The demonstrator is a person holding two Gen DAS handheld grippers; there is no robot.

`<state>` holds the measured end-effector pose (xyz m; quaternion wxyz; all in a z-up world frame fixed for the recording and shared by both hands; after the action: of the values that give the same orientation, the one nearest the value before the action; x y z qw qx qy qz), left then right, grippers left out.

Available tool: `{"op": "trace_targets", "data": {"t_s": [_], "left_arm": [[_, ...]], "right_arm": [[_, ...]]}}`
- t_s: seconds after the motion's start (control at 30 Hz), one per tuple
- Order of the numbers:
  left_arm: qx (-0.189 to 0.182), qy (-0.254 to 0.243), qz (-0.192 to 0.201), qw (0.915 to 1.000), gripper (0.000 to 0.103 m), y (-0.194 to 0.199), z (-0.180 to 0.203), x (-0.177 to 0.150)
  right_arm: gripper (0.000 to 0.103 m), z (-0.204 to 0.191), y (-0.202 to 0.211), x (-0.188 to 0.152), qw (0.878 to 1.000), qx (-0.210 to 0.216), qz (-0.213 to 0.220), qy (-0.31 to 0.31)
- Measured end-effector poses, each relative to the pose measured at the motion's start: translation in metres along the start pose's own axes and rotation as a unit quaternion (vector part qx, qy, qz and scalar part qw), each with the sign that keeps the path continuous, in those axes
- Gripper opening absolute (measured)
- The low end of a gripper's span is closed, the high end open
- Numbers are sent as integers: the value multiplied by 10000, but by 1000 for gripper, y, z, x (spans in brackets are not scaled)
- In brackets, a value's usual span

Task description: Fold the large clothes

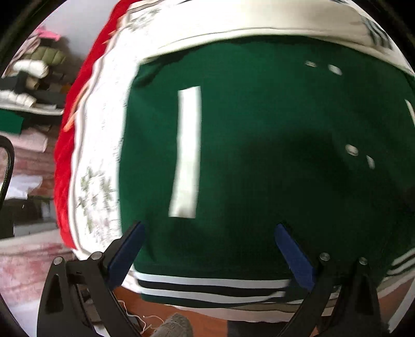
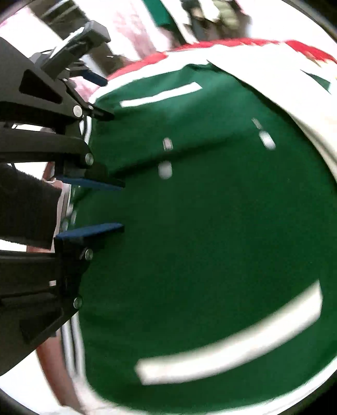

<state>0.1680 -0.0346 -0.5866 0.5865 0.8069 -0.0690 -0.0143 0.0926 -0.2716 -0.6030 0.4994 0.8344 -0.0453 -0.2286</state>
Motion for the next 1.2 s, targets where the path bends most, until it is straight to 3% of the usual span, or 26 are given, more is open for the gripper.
{"op": "trace_targets", "data": {"t_s": [0.13,0.23,0.3,0.37,0.47,0.57,0.6,0.63,0.7,0.77,0.8,0.83,0.93,1.13,1.2], "left_arm": [[57,-334,17,9994,103,-10,37,-9],[427,-765,177,9960,103,-23,56,-15],[366,-765,135,9963,103,-22,56,-13],[265,-766,57,9967,103,-20,53,-11],[180,-618,95,9979,103,-11,40,-5],[212,-590,67,9980,103,-11,37,-3],[241,-624,-16,9978,103,-20,36,-7],[246,-635,-57,9977,103,-24,36,-11],[211,-629,2,9978,103,-27,32,-9],[207,-645,12,9977,103,-25,31,-8],[215,-630,12,9978,103,-25,29,-8],[205,-606,10,9979,103,-26,26,-8],[161,-527,-3,9985,103,-29,18,-8],[118,-461,-11,9989,103,-18,5,-2],[42,-335,97,9994,103,-5,0,6]], "right_arm": [[28,51,18,-10,9985,-386,132,-354],[28,69,-13,-22,9945,-930,-283,-380],[28,78,-44,-31,9926,-874,-746,-403],[28,81,-44,-34,9913,-759,-801,-714],[28,62,-22,-33,9955,-648,-473,-495],[32,27,-13,-32,9995,-47,-283,-92],[40,14,-20,-30,9995,14,-301,110],[59,6,-28,-28,9991,-27,-335,256],[71,-8,-50,-23,9982,-221,-337,447],[71,-16,-60,-20,9973,-538,-246,434],[66,-22,-61,-20,9970,-626,-192,420],[56,-27,-60,-22,9973,-609,-162,376],[45,-43,-59,-26,9983,-403,-209,378],[44,-33,-39,-20,9973,-136,-499,520],[44,-30,-13,-15,9986,-44,-241,477]]}}
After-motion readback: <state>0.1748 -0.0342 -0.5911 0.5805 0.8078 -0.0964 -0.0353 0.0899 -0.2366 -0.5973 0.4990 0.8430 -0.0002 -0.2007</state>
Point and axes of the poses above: each gripper's, at about its wrist camera, not at the fingertips, and y roughly against the way its jaws point, z to its right, x to its top, the point moved 5 cm from there along -y, roughly the way its jaws point, and after that the axes turned 5 degrees about y, right-handed, at the moved point
